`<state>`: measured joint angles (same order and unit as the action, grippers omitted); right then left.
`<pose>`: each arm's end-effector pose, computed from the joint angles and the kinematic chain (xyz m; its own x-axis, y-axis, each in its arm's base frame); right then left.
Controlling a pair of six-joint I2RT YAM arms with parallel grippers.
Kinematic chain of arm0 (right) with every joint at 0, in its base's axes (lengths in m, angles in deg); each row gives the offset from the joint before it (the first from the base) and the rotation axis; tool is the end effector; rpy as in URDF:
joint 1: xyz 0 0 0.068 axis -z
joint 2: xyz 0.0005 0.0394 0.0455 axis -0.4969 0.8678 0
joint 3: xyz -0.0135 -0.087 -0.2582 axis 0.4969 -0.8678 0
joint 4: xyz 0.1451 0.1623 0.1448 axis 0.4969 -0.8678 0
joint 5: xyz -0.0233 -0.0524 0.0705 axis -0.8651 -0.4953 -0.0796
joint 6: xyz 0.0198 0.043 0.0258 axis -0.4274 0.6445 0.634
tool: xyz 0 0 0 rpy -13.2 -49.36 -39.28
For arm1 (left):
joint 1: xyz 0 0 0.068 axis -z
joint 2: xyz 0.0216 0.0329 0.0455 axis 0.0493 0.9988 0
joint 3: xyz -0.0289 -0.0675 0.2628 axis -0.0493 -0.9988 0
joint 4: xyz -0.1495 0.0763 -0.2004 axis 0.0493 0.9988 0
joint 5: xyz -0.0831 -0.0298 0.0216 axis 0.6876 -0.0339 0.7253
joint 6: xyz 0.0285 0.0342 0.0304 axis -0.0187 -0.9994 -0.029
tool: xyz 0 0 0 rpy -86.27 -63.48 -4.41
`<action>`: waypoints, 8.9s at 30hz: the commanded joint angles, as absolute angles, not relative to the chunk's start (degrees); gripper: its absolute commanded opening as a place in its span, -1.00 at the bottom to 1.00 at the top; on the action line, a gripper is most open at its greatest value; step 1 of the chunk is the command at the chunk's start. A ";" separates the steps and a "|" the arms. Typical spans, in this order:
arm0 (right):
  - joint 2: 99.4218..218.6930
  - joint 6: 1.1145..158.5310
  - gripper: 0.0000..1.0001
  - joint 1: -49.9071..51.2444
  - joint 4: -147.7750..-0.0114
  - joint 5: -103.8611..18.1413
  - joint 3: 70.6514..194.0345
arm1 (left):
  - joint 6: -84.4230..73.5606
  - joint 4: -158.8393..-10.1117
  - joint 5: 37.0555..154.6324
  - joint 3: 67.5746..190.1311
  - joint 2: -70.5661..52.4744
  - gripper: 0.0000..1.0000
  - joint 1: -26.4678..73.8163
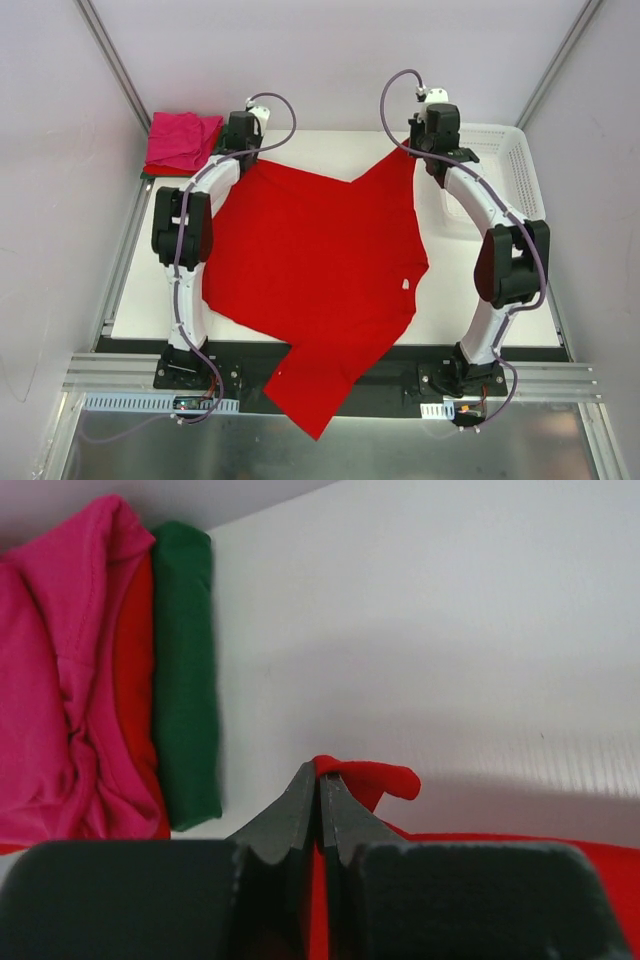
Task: Fold and stack the t-shirts
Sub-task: Flatten out the tshirt
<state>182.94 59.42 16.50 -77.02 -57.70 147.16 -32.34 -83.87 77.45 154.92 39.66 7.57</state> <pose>0.4333 0.0978 0.3311 -0.2697 -0.3032 -0.9140 -0.1808 0.9482 -0.2612 0.5066 -0.0865 0.2342 -0.3863 0.3355 -0.8592 0.1267 0.9420 0.3109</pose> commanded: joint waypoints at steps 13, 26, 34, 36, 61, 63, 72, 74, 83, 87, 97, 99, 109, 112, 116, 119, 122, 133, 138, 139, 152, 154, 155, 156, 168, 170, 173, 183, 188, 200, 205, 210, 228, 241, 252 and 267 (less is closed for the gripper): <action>192.67 57.54 -0.65 16.96 -78.12 -61.49 159.36 | -38.63 -87.12 69.40 172.52 53.53 -0.04 7.63; 179.42 56.84 0.79 14.86 -78.74 -62.98 150.50 | -39.87 -91.07 61.13 163.85 40.11 0.99 12.02; 162.82 61.40 0.83 11.00 -85.07 -59.20 138.03 | -35.83 -90.02 59.37 146.97 20.87 0.98 17.91; 160.17 62.37 0.78 10.03 -87.96 -57.63 135.47 | -32.93 -88.44 60.24 141.34 17.78 0.99 19.93; 162.17 76.34 -0.98 -8.79 -89.21 -55.25 112.51 | -25.18 -82.64 65.79 136.57 27.60 -0.26 22.49; 165.33 76.44 -0.98 -9.23 -88.51 -54.02 113.31 | -26.06 -81.24 65.52 138.94 30.23 -0.53 22.49; 174.12 76.44 -0.98 -9.49 -89.03 -51.03 118.58 | -31.60 -76.40 64.73 148.87 37.79 -0.95 22.49; 174.65 76.17 -0.97 -9.49 -89.99 -51.20 119.28 | -33.27 -74.21 65.34 150.81 38.94 -0.94 22.40; 175.53 75.56 -0.98 -9.58 -91.84 -51.20 120.61 | -35.20 -60.06 70.97 158.98 45.18 -0.97 21.79; 176.50 75.21 -0.98 -9.49 -92.72 -51.11 121.22 | -35.11 -56.28 72.03 160.92 47.12 -0.97 20.82; 181.68 73.62 -0.98 -9.49 -98.42 -51.46 125.08 | -34.85 -51.79 72.38 162.68 49.40 -1.00 19.41; 183.52 73.80 -0.98 -9.41 -99.48 -52.34 126.67 | -34.68 -51.26 72.38 162.59 49.58 -1.00 19.32; 187.93 74.94 -0.97 -9.32 -106.07 -58.67 132.64 | -33.71 -49.68 73.17 161.45 49.14 -1.00 17.66; 188.80 75.38 -0.98 -8.88 -108.62 -61.22 134.49 | -33.36 -49.24 72.90 161.19 49.14 -1.00 17.21; 189.07 76.08 -0.98 -7.21 -110.74 -63.16 135.81 | -33.10 -48.97 73.08 161.19 49.05 -1.00 16.86; 189.16 76.52 -0.97 -5.19 -111.71 -63.51 136.34 | -32.83 -48.71 73.69 161.19 49.05 -1.00 16.78; 189.07 76.09 -0.97 -2.73 -111.88 -62.11 136.42 | -32.48 -48.45 74.13 161.27 49.05 -1.00 16.86; 191.70 73.80 -0.98 1.49 -113.20 -60.43 139.15 | -31.86 -47.57 75.98 162.59 49.49 -1.00 16.86; 193.55 73.80 -0.97 2.37 -114.08 -60.17 140.91 | -31.95 -47.22 76.16 163.38 49.76 -1.00 16.86; 193.73 73.80 -0.98 2.46 -114.08 -60.17 141.43 | -31.95 -47.22 76.24 163.47 49.76 -1.00 16.86; 198.29 73.36 -0.98 5.27 -117.50 -62.45 149.33 | -31.69 -45.72 76.86 166.98 51.16 -1.00 16.86; 198.82 73.36 -0.98 5.80 -118.12 -62.37 150.39 | -31.51 -45.37 77.03 167.86 51.08 -1.00 16.86; 199.00 73.36 -0.98 6.32 -118.38 -62.37 151.18 | -31.43 -45.20 77.30 168.13 51.16 -1.00 16.95; 199.52 73.36 -0.98 6.68 -118.65 -62.37 151.71 | -31.34 -44.93 77.56 168.83 51.25 -1.00 16.95; 201.72 71.16 -0.98 13.01 -120.93 -62.37 157.08 | -28.00 -43.26 82.31 171.82 51.60 -1.00 18.18; 200.85 71.16 -0.97 13.27 -121.37 -62.45 156.91 | -27.82 -43.08 82.48 172.00 51.52 -1.00 18.36; 195.86 71.43 -0.98 13.01 -118.57 -62.72 152.96 | -27.29 -43.08 82.13 171.91 50.64 -1.00 18.44; 181.88 69.93 -0.98 8.97 -108.82 -53.85 145.13 | -28.00 -43.08 79.85 172.96 49.67 -1.00 18.44; 182.82 70.99 -0.97 7.82 -106.61 -44.28 144.86 | -28.87 -43.08 77.22 172.08 49.76 -1.00 18.36; 193.55 71.87 -0.98 4.31 -102.74 -38.72 142.40 | -28.52 -43.08 78.97 173.32 50.02 -1.00 14.14; 196.97 71.08 -0.98 3.61 -105.46 -40.56 144.59 | -29.14 -43.08 78.71 173.84 50.37 -1.00 12.64; 199.96 69.23 -0.98 3.34 -110.12 -46.44 147.93 | -29.49 -43.08 78.88 175.16 51.33 -1.00 12.56; 208.23 66.77 -0.98 7.02 -121.19 -56.21 159.54 | -30.11 -43.08 77.39 175.25 51.51 -1.00 11.68; 207.62 66.77 -0.98 8.88 -124.01 -56.91 162.44 | -28.70 -43.08 77.12 171.65 48.27 -1.00 10.80; 197.26 66.68 -0.98 9.05 -115.33 -55.60 154.72 | -26.77 -43.17 79.14 167.96 42.03 -1.00 10.27; 177.03 66.33 -0.98 3.17 -108.63 -48.31 137.76 | -26.41 -43.26 86.70 159.26 27.52 -1.00 10.10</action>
